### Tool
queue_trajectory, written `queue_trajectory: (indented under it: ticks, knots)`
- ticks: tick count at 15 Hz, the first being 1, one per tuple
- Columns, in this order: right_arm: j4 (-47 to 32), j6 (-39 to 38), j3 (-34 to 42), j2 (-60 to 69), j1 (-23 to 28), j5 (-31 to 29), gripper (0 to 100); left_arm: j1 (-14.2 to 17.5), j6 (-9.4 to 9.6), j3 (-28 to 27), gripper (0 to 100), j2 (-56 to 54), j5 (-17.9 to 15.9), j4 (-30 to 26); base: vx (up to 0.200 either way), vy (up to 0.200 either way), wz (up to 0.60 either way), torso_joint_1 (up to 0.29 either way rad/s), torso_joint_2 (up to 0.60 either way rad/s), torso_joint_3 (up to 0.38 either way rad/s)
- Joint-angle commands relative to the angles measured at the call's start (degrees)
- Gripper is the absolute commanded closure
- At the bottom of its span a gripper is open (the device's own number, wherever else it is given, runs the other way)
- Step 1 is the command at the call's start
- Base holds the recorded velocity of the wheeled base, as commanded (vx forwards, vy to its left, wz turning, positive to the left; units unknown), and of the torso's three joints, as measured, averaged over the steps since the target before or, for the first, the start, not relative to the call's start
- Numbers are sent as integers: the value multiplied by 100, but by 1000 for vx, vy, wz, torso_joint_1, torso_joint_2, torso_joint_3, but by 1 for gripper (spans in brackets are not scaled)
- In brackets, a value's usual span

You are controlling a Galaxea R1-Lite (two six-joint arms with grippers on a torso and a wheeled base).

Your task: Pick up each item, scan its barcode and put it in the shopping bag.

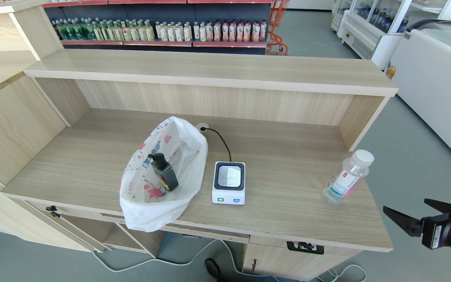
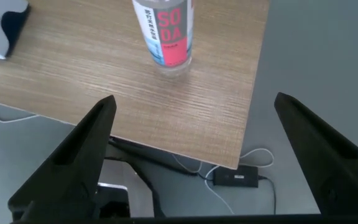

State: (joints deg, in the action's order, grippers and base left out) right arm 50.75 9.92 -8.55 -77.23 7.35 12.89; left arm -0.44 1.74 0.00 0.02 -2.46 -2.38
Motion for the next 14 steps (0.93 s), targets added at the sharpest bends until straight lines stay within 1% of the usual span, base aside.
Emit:
queue_trajectory:
  ticks: [1, 5, 8, 11, 14]
  knots:
    - [111, 203, -86, -425, 390, 3, 0, 0, 1, 0, 0, -2, 0, 0, 0, 0, 0, 0, 0, 0]
    - [506, 203, -121, -732, 539, 12, 0, 0, 1, 0, 0, -2, 0, 0, 0, 0, 0, 0, 0, 0]
    - [831, 168, -226, -1022, 478, 100, 0, 0, -7, 0, 0, -2, 0, 0, 0, 0, 0, 0, 0, 0]
    - [1077, 150, -244, -1321, 258, 320, 0, 0, 1, 0, 0, -2, 0, 0, 0, 0, 0, 0, 0, 0]
    - [1385, 150, -429, -1699, 38, 320, 0, 0, 1, 0, 0, -2, 0, 0, 0, 0, 0, 0, 0, 0]
